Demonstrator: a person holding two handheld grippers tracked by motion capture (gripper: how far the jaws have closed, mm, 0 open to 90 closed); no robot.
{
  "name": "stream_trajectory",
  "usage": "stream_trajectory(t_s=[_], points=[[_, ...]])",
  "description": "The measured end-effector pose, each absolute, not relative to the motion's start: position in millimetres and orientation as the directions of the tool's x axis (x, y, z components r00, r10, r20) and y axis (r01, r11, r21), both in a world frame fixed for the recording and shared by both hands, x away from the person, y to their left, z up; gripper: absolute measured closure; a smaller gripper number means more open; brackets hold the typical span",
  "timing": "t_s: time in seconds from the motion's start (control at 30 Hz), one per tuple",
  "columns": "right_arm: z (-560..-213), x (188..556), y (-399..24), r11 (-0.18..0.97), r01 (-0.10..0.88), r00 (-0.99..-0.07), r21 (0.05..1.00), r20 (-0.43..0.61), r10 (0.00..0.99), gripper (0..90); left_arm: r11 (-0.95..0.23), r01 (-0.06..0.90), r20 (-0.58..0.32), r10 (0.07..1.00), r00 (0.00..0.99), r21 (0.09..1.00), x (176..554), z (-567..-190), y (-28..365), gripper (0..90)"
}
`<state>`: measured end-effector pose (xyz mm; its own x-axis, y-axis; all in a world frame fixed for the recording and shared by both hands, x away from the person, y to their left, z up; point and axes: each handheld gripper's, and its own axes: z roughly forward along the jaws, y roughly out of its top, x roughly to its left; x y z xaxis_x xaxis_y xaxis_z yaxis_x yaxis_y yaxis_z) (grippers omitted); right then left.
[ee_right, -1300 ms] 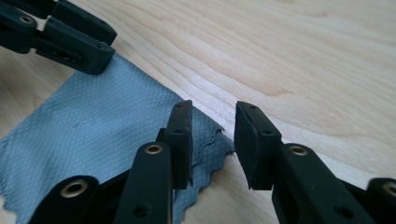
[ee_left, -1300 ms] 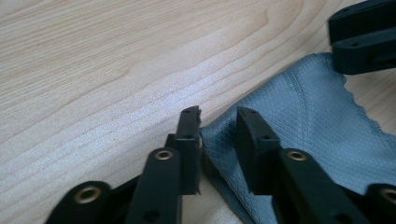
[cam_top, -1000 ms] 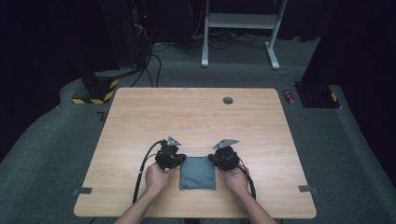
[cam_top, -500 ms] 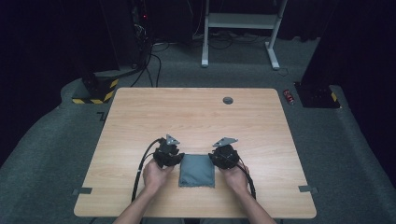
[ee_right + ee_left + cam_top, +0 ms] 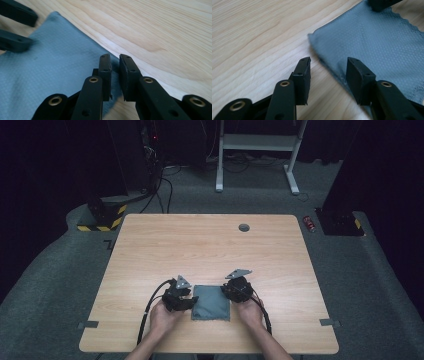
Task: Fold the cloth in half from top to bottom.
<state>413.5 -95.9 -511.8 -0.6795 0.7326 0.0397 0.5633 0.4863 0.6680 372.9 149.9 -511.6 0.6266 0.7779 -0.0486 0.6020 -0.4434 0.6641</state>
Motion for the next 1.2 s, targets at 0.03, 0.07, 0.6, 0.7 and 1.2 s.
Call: stream_trajectory(t_s=[0.03,0.07,0.6,0.7,1.2], points=[[-511.9,414.0,-98.1,0.49,0.566,-0.675,0.663,0.031,0.737,78.1,-0.444,0.605,-0.047,0.78,0.624,0.661,372.4,-511.1,152.8,54.5],[-512.0,414.3,-101.3,0.481,0.571,-0.67,0.666,0.04,0.741,78.1,-0.439,0.613,-0.053,0.784,0.618,0.657,371.6,-510.7,153.9,54.0],[-516.0,353.1,-106.7,0.51,0.491,-0.746,0.706,0.037,0.665,66.9,-0.449,0.577,-0.046,0.761,0.647,0.682,328.5,-514.2,145.2,48.0],[-518.3,347.1,-108.4,0.53,0.46,-0.754,0.712,-0.002,0.657,66.4,-0.45,0.573,-0.031,0.768,0.64,0.685,322.5,-514.8,149.4,47.3],[-512.6,343.4,-125.2,0.484,0.484,-0.727,0.729,0.027,0.687,63.7,-0.325,0.605,-0.144,0.789,0.597,0.727,312.9,-511.9,168.6,40.3]])
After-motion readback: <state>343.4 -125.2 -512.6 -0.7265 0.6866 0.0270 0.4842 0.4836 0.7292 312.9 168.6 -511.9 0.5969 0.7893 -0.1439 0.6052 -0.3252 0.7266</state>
